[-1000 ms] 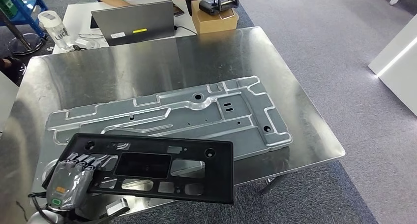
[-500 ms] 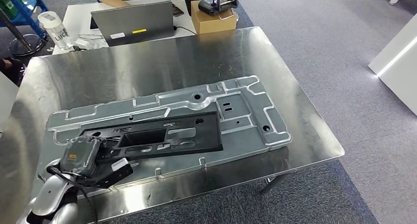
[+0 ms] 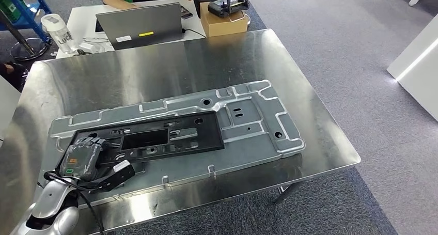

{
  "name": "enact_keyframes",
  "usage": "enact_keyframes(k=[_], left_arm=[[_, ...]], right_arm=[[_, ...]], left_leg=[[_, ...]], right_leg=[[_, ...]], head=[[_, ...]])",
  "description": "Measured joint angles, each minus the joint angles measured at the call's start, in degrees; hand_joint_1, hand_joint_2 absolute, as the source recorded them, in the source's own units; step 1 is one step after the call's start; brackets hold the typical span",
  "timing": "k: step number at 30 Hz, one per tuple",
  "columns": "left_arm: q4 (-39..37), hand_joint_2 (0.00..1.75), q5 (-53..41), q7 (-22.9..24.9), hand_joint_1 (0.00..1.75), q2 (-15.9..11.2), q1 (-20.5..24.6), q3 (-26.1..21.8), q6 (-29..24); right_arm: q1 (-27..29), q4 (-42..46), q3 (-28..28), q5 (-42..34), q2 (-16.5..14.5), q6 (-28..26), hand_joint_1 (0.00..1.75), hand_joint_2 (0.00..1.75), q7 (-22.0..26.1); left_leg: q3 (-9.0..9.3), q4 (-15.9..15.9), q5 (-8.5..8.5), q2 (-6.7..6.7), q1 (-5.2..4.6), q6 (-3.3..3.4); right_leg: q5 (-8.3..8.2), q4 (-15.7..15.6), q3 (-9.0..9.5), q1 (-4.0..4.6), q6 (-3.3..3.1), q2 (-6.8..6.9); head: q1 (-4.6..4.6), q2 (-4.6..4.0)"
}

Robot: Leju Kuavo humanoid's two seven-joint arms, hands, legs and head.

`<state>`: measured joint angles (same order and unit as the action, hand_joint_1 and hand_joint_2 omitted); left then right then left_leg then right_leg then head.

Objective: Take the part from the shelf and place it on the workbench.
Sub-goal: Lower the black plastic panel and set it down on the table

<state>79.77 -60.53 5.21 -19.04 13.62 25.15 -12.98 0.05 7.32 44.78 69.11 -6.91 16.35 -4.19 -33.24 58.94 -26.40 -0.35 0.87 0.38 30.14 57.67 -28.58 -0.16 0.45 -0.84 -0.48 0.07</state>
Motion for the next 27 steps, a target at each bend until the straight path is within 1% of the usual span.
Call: enact_keyframes(k=[2,6,10,13,16,19,22,25,27], left_arm=[[-0.09,1.75,-0.11,0.14,0.0,0.0,-0.1,-0.12,0.07],[-0.16,0.0,-0.27,0.79,0.0,-0.11,-0.31,-0.27,1.72],[0.42,0.0,0.55,1.39,0.0,-0.29,-1.08,-0.44,3.68],[2.28,0.0,0.53,1.49,0.0,-0.49,-2.36,-0.6,3.09],[5.82,0.0,-0.32,1.28,0.0,-0.73,-4.57,-0.73,0.95],[10.49,0.0,-3.24,0.95,0.0,-0.89,-7.53,-0.96,-3.14],[14.73,0.0,-5.61,0.62,0.0,-0.9,-10.05,-1.04,-5.96],[18.18,0.0,-6.97,0.3,0.0,-0.9,-11.75,-1.1,-7.52],[20.0,0.0,-7.32,0.23,0.0,-0.89,-12.37,-1.18,-8.01]], right_arm=[[0.0,0.0,0.0,0.0,0.0,0.0,0.0,0.0,-0.11],[-0.02,0.0,0.0,0.03,-0.01,0.0,0.0,0.0,-0.4],[-0.02,0.0,0.01,0.04,-0.02,0.0,0.0,0.0,-0.3],[0.0,0.0,0.02,0.03,-0.02,-0.01,0.0,0.0,0.0],[0.04,-0.01,0.04,-0.05,-0.02,-0.05,0.0,0.0,0.44],[0.12,-0.02,0.07,-0.19,-0.02,-0.11,0.0,0.0,0.67],[0.15,-0.02,0.1,-0.2,-0.02,-0.09,0.0,0.0,0.72],[0.17,-0.02,0.11,-0.1,-0.04,-0.07,0.0,0.0,0.93],[0.19,-0.01,0.11,-0.01,-0.03,-0.07,0.0,0.0,1.16]], left_leg=[[0.0,0.0,0.0,0.0,0.0,0.0],[0.01,0.0,0.0,0.0,0.0,0.0],[0.01,0.0,0.0,0.0,0.0,0.0],[0.0,0.0,0.0,0.01,0.0,0.0],[-0.05,0.04,-0.03,0.01,-0.05,0.03],[-0.11,0.12,-0.13,0.02,-0.21,0.16],[-0.16,0.25,-0.28,0.0,-0.36,0.4],[-0.2,0.31,-0.44,0.0,-0.51,0.73],[0.12,-0.38,-0.17,0.06,-0.18,1.25]], right_leg=[[0.0,0.0,0.0,0.0,0.0,0.0],[0.0,0.01,0.0,0.0,0.0,0.0],[0.0,0.02,0.0,0.0,0.0,-0.01],[0.01,0.02,-0.01,0.0,-0.01,-0.02],[0.01,-0.01,-0.03,-0.07,-0.01,-0.02],[0.04,-0.06,-0.09,-0.31,0.06,-0.04],[0.13,-0.07,-0.09,-0.56,0.27,-0.03],[0.13,-0.26,-0.01,-0.69,0.61,-0.03],[0.46,-0.08,0.09,-0.66,0.98,0.01]], head=[[0.0,0.0],[0.0,0.0],[0.0,0.0],[0.0,0.0],[0.0,0.0],[0.0,0.0],[0.0,0.0],[-0.01,0.0],[-0.01,0.0]])
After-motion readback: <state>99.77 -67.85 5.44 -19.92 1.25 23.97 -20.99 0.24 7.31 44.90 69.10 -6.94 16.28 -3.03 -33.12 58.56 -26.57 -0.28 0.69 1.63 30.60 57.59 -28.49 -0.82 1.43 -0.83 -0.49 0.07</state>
